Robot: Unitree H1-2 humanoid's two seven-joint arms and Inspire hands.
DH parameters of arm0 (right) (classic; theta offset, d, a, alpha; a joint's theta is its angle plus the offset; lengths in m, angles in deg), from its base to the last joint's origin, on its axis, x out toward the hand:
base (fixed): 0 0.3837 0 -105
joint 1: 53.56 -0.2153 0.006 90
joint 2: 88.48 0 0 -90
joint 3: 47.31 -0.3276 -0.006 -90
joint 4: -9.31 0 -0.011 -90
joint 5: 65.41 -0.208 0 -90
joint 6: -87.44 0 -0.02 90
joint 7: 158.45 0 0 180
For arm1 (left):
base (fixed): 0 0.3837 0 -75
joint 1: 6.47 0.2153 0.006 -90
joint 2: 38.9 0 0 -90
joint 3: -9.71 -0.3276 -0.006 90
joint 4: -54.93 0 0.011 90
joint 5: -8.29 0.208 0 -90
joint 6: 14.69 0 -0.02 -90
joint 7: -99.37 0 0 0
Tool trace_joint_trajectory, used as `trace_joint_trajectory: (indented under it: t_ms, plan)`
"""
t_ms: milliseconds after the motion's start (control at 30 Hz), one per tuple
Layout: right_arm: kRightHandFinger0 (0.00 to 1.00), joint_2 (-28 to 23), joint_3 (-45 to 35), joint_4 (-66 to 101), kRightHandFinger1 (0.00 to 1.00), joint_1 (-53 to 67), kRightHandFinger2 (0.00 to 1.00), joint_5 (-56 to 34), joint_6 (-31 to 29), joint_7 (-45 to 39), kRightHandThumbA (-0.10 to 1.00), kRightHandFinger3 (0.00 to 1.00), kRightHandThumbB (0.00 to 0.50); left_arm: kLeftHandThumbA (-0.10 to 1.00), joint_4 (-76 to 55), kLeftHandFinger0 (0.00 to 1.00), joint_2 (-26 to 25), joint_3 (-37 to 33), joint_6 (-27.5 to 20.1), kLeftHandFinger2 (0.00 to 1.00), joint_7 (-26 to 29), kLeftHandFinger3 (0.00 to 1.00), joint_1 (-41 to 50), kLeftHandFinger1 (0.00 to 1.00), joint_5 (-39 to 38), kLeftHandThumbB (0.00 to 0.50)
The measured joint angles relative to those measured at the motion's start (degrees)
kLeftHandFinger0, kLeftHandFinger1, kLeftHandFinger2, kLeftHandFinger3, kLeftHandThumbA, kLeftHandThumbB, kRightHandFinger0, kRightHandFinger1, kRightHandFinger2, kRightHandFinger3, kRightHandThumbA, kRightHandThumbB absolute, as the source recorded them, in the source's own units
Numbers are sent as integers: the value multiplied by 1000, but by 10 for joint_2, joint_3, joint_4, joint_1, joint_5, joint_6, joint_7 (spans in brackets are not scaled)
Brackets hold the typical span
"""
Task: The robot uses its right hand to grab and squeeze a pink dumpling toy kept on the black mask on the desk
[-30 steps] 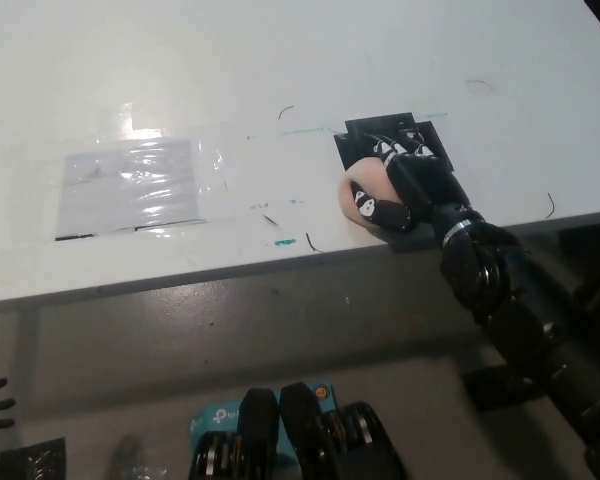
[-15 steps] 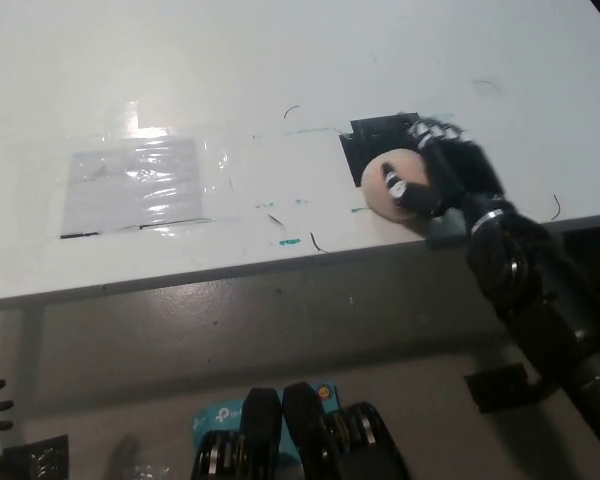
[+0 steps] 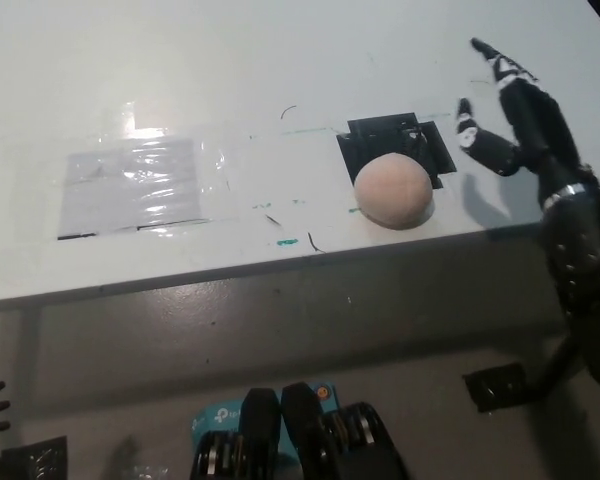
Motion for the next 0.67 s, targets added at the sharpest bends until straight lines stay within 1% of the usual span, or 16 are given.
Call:
trace_joint_trajectory:
  t_ms: [33,67,100,133,167,200,267,300,367,433,467,500,533,567,633,667]
  plan:
    - [483,0,-9,12,655,8,961,-8,-1,-1,-61,940,184,1000,0,680,0,0,0,825,0,901,0,755,0,115]
    - [500,0,-15,20,639,14,846,-13,-2,-1,-74,931,156,1000,0,679,0,0,0,827,0,905,0,753,0,107]
    - [532,0,-24,34,642,27,788,-23,-5,-3,-93,925,132,1000,0,679,0,1,0,828,0,909,0,751,0,109]
    - [560,0,-34,46,650,38,774,-31,-7,-5,-100,924,133,1000,0,679,0,1,0,828,0,912,0,750,0,110]
    - [519,-1,-40,52,579,46,699,-36,-9,-6,-100,918,122,1000,0,702,0,1,0,831,0,918,0,753,0,117]
    - [463,-1,-47,62,495,59,615,-42,-10,-7,-100,877,131,1000,0,710,0,2,0,832,0,921,0,755,0,120]
    - [467,-1,-60,82,473,83,595,-54,-10,-10,-100,850,129,1000,0,709,0,2,0,829,0,924,0,749,0,130]
    - [425,-1,-65,88,453,95,603,-58,-10,-11,-100,849,112,1000,0,705,0,3,0,835,0,921,0,752,0,121]
    - [418,-1,-77,95,441,123,603,-70,-10,-12,-100,834,112,1000,0,702,0,3,0,841,0,922,0,755,0,122]
    - [378,-1,-83,94,410,145,587,-78,-10,-12,-100,809,103,1000,0,706,0,2,0,841,0,921,0,758,0,109]
    - [381,-1,-85,93,413,157,583,-80,-11,-12,-100,819,100,1000,0,711,0,2,0,831,0,912,0,754,0,114]
    - [358,2,-87,89,391,167,551,-85,-11,-11,-100,839,106,1000,0,705,0,2,0,826,0,915,0,748,0,107]
    - [343,6,-91,81,379,175,542,-90,-11,-11,-100,852,109,1000,0,719,0,2,0,840,0,937,0,752,0,109]
    - [339,13,-98,71,376,181,539,-96,-11,-10,-100,862,98,1000,0,720,0,3,0,841,0,939,0,752,0,114]
    - [316,31,-109,49,355,194,508,-108,-11,-8,-100,868,96,1000,0,711,0,2,0,834,0,917,0,749,0,106]
    - [316,31,-109,49,355,194,508,-108,-11,-8,-100,868,96,1000,0,711,0,2,0,834,0,917,0,749,0,106]
